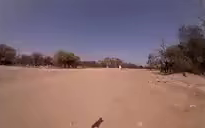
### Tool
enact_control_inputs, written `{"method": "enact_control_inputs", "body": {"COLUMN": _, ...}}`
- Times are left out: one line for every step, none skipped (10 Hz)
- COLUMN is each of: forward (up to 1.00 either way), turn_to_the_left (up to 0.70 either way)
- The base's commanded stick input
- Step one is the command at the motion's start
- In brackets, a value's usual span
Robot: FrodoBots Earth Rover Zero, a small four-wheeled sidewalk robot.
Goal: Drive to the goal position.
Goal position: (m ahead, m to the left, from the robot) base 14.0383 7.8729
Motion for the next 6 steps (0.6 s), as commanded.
{"method": "enact_control_inputs", "body": {"forward": 1.0, "turn_to_the_left": 0.0}}
{"method": "enact_control_inputs", "body": {"forward": 1.0, "turn_to_the_left": 0.0}}
{"method": "enact_control_inputs", "body": {"forward": 1.0, "turn_to_the_left": 0.0}}
{"method": "enact_control_inputs", "body": {"forward": 1.0, "turn_to_the_left": 0.0}}
{"method": "enact_control_inputs", "body": {"forward": 1.0, "turn_to_the_left": 0.0}}
{"method": "enact_control_inputs", "body": {"forward": 1.0, "turn_to_the_left": 0.0}}
